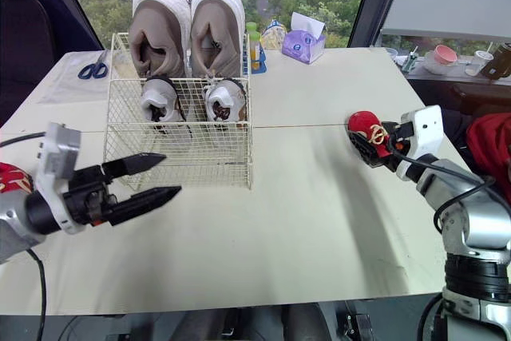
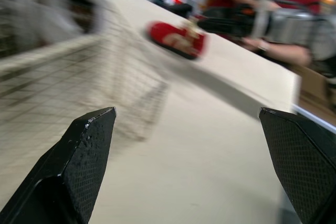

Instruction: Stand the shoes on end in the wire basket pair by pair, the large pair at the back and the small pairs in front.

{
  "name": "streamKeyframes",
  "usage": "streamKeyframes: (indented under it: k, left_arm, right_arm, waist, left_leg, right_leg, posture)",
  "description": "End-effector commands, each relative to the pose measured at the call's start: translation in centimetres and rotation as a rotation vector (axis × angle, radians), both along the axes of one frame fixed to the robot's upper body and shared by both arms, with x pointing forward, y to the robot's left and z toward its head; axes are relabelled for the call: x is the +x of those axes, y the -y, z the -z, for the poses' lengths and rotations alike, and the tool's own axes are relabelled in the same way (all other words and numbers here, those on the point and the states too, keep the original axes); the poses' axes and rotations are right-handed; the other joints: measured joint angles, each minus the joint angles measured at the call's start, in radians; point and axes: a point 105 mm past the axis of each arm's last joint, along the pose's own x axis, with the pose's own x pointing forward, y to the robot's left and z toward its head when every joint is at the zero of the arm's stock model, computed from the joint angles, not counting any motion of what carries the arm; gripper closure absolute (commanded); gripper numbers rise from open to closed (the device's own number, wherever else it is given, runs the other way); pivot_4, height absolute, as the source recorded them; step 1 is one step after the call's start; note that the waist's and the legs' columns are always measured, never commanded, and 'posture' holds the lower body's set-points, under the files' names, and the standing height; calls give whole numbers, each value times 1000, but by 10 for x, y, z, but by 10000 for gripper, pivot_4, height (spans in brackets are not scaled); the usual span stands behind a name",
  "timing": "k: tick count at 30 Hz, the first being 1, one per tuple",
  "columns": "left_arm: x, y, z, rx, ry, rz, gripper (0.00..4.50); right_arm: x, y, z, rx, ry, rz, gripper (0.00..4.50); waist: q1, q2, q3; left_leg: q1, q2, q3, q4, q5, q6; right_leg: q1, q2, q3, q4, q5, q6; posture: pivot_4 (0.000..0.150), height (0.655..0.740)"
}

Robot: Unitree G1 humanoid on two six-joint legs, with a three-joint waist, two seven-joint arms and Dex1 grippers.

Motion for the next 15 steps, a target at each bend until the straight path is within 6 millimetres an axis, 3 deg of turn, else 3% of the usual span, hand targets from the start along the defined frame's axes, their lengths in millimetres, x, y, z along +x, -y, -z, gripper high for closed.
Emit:
streamKeyframes:
  k: [1,13,15]
  left_arm:
    - [-16,22,9,44,-9,127,316]
    - [-12,28,12,51,-7,141,316]
    - [-12,28,12,54,-5,142,316]
  right_arm:
    - [2,19,10,18,27,108,0]
    - [33,43,44,24,21,198,0]
    - [38,39,50,51,-2,168,0]
  waist:
    - [0,1,0]
    - [-23,2,0]
    - [-26,2,0]
  left_leg:
    - [0,0,0,0,0,0]
    - [3,0,9,0,-1,2]
    - [4,0,11,0,-1,3]
  right_leg:
    - [0,0,0,0,0,0]
    - [1,2,8,0,0,0]
    - [1,2,9,0,0,0]
  posture:
    - [1500,7400]
    - [1500,7400]
    - [1500,7400]
